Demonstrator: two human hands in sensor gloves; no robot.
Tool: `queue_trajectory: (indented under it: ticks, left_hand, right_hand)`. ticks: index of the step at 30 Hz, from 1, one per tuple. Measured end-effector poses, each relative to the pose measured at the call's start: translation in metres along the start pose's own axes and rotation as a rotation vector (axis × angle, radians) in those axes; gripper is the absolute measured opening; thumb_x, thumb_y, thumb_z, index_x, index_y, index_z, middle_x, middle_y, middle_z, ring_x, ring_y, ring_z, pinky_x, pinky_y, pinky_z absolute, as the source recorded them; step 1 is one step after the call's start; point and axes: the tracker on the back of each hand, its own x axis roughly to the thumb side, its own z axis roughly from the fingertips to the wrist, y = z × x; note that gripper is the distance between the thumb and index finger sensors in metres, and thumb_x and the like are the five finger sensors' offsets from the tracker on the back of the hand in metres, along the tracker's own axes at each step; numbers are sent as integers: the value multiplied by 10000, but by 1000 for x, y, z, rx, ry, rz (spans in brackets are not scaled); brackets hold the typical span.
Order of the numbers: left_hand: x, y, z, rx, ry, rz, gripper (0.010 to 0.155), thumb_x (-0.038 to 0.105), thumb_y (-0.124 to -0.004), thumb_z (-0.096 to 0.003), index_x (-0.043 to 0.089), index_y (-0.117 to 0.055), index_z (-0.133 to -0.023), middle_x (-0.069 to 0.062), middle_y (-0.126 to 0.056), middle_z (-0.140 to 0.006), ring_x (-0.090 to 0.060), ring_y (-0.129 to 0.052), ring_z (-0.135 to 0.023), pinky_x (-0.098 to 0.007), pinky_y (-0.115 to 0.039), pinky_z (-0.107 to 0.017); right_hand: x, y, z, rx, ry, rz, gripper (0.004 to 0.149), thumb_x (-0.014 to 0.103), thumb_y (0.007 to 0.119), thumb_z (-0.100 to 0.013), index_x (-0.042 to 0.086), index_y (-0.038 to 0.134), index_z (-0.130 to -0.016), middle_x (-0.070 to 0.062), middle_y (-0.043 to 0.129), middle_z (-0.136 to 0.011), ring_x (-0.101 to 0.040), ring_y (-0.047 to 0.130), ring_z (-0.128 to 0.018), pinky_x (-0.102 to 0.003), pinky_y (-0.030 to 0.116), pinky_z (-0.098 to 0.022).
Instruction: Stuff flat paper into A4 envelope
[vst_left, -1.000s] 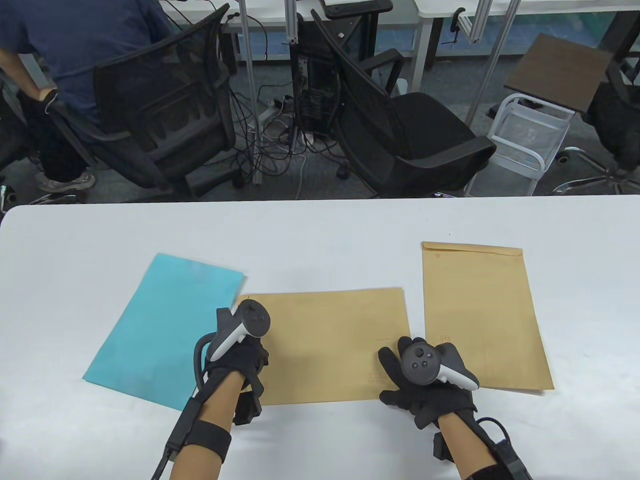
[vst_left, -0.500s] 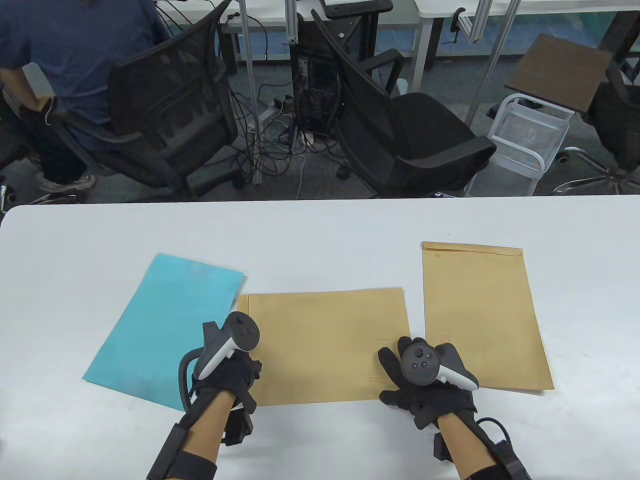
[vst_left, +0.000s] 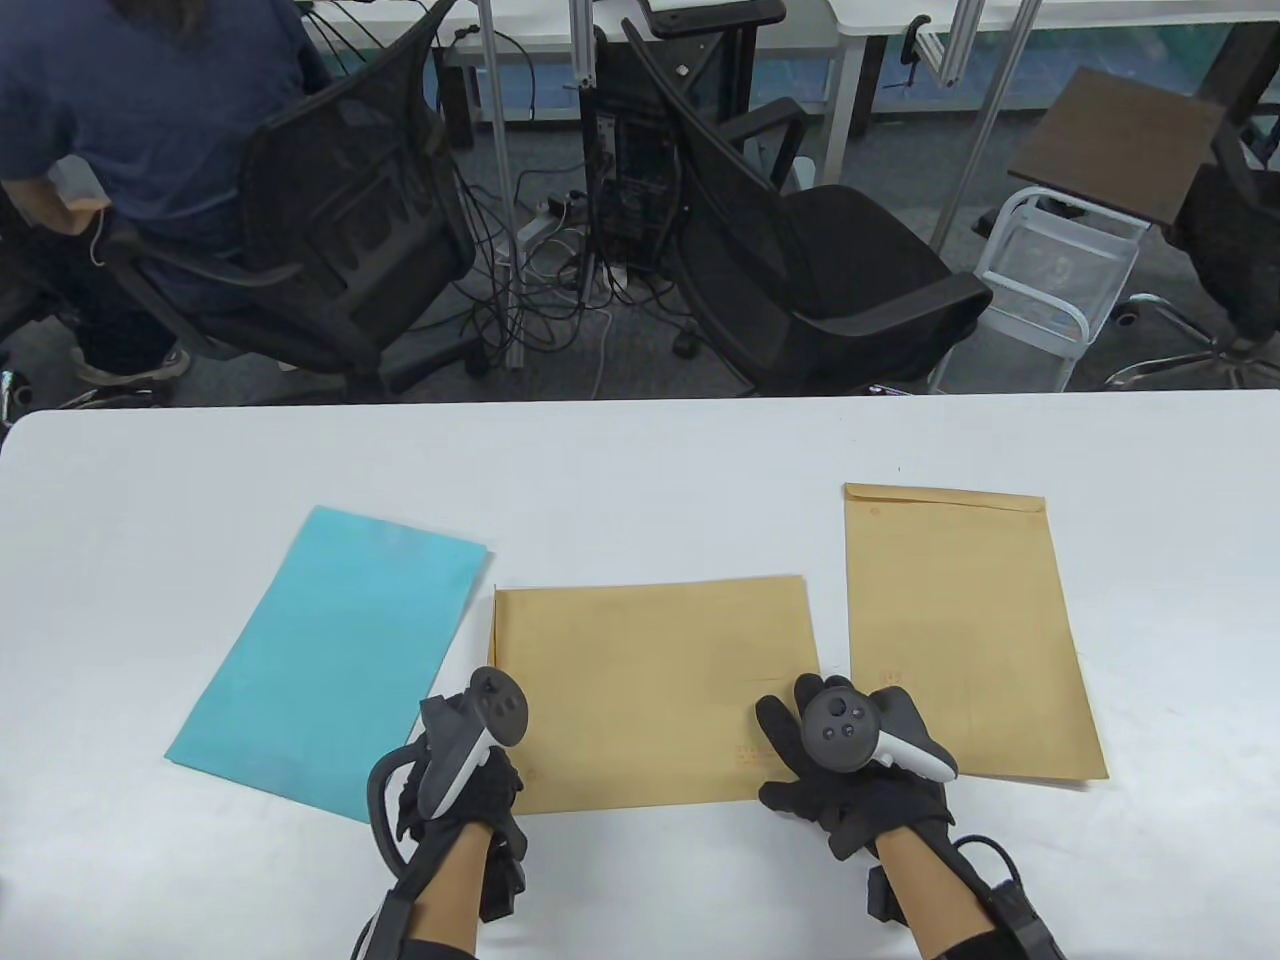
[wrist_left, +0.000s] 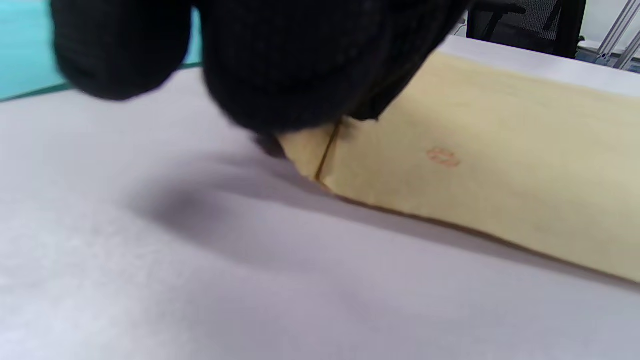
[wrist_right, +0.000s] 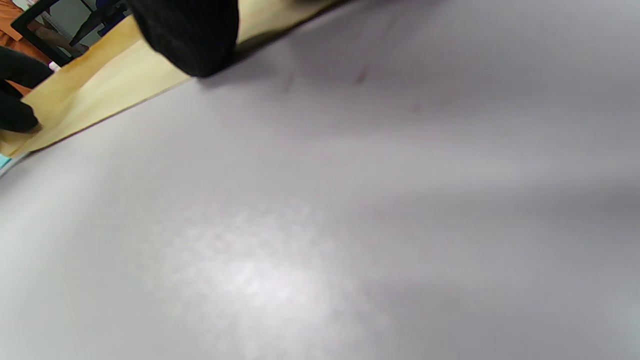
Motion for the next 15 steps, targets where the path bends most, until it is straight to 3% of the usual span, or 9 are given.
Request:
queue_trajectory:
  ticks: [3,6,11,15]
  left_hand:
    - [4,23,13,87,-74,9,773,281,-904,-404,-24,-558,-1025,-161,-941,-633,-97,-983,-218,-378,-874,-290]
    - [5,60,30,213,-153,53,768,279,-910,-398,-10,-569,-1023,-159,-945,-632,-97,-979,-212,-379,-873,-288]
    - [12,137,65,461,-280,89,738,269,-916,-387,1,-614,-1005,-149,-956,-637,-104,-976,-203,-383,-873,-292]
    - [20,190,87,554,-329,86,705,248,-897,-389,49,-635,-1013,-134,-955,-667,-123,-975,-221,-397,-866,-320]
  right_hand:
    - [4,-3,4,-11,-22,23,867,429,688,-598,101,118,-1164,-318,-71,-1088,-577,-151,-934,-809,-69,-508]
    - [12,-15,11,-91,-82,-4,935,476,690,-589,88,51,-1150,-306,-91,-1095,-575,-158,-944,-815,-64,-509]
    - [22,-44,27,-327,-178,-88,1023,548,693,-562,85,-27,-1123,-322,-78,-1111,-596,-127,-972,-825,-72,-486]
    - [32,-74,38,-483,-246,-190,1068,565,723,-535,87,-31,-1122,-332,-56,-1123,-603,-108,-986,-823,-85,-472]
